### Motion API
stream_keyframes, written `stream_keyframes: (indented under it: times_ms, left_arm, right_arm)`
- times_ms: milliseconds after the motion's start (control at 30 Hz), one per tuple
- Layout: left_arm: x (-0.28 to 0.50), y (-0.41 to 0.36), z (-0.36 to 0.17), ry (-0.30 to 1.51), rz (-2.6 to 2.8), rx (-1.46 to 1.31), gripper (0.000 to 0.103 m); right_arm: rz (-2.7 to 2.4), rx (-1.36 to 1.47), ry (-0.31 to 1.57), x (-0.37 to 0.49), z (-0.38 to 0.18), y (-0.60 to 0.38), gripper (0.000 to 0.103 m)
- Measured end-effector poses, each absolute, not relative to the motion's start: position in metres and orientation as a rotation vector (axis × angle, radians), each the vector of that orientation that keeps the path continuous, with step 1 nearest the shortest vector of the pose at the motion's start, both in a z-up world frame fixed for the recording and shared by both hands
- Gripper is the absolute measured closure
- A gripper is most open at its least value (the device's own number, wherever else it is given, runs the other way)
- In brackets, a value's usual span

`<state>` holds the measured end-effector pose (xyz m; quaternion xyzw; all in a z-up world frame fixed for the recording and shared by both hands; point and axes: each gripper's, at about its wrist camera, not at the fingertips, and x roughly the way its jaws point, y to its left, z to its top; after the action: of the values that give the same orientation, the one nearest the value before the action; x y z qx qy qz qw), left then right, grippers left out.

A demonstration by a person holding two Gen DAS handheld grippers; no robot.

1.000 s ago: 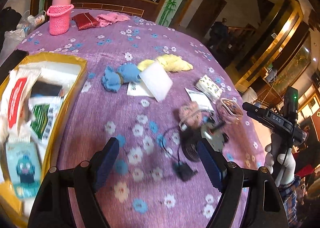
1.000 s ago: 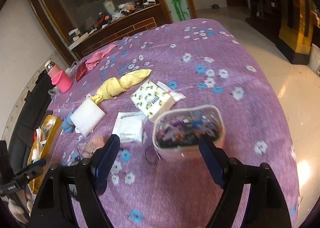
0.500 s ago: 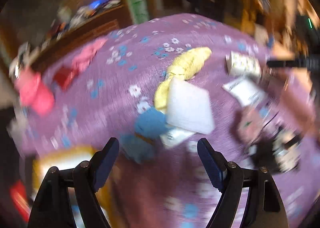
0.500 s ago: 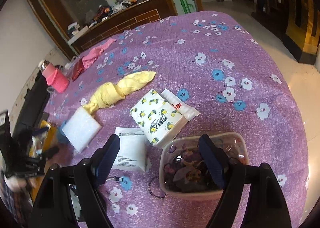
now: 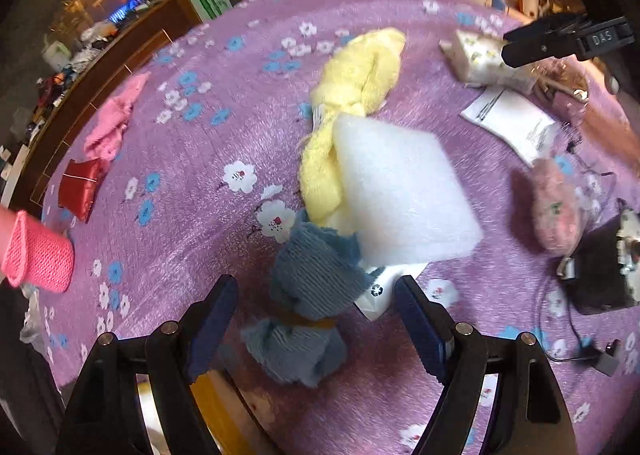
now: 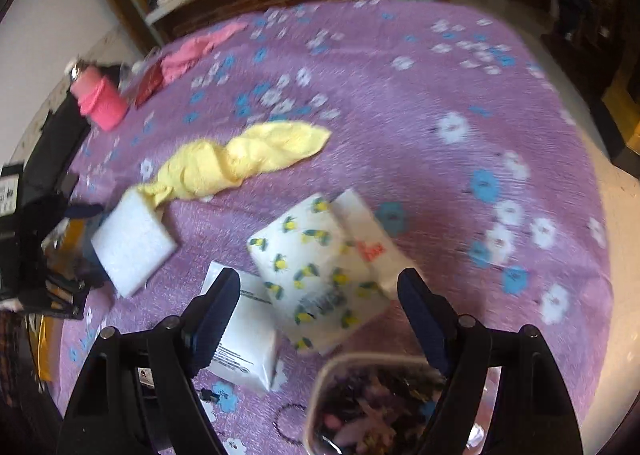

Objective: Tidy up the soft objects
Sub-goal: 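Grasp the lemon-print tissue pack with the right tool while the left tool grasps the blue cloth, then lift the tissue pack and blue cloth toward the foam box with both tools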

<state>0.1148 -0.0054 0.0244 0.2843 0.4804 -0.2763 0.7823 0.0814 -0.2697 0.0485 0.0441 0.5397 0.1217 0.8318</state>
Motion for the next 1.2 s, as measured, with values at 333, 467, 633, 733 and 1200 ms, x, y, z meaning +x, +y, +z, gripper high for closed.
stream_keyframes:
  times_ms: [333,467,633,733,1200]
  left_arm:
    - [0.143,-0.004,0.015,1.164,-0.607,0.513,0.004]
    - [0.139,-0.006,0.016,1.152,-0.589,0.513,0.011]
    - [0.131,-0.005,0.021,1.155,-0.615,0.433,0.044]
    - [0.125,-0.006,0.025,1.138,-0.607,0.41,0.063]
    - [0.087,0.014,0.044,1.093,-0.565,0.296,0.072]
  right_arm:
    - [0.278,-0.09,1.203,0.094,0.037,-0.241,0.017]
    - [0.271,-0.105,1.208,0.095,0.036,-0.24,0.017]
    - [0.248,-0.124,1.211,0.095,0.034,-0.236,0.017]
    - [0.218,-0.136,1.203,0.094,0.032,-0.236,0.023]
    - [0.162,-0.049,1.108,0.057,0.069,-0.251,0.04]
